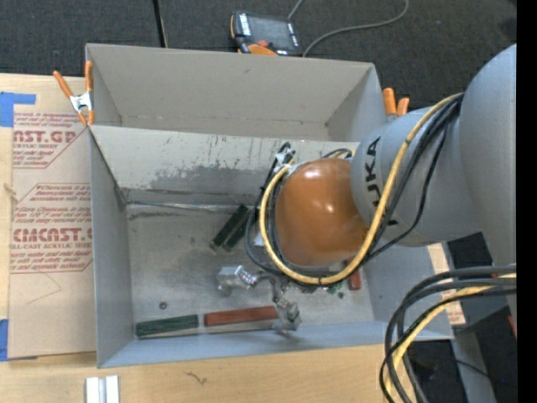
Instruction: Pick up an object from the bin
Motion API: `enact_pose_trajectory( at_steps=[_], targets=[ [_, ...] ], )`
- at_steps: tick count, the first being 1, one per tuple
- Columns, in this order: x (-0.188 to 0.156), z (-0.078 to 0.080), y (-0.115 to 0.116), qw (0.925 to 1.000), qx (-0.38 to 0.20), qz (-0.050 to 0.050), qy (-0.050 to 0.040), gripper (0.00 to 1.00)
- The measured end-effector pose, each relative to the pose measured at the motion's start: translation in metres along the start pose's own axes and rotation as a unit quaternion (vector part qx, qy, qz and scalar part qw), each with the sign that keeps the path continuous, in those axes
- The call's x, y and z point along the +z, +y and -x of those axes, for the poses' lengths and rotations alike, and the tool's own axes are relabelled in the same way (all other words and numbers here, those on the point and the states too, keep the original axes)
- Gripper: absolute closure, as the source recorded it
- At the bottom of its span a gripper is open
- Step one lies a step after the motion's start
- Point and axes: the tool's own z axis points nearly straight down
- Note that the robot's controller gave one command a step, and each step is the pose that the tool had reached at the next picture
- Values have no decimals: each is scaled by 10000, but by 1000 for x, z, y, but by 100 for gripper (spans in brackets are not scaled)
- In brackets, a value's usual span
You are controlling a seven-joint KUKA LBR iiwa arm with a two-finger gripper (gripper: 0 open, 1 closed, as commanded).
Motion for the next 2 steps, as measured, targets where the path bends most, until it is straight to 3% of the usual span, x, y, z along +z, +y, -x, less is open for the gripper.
enact_pose_trajectory(
  at_steps=[1, 2],
  targets=[
    [24, -17, -24, 10000, -51, -12, -28, 0],
    [23, 76, 13, 9993, -371, 2, -39, 0]
  ],
)
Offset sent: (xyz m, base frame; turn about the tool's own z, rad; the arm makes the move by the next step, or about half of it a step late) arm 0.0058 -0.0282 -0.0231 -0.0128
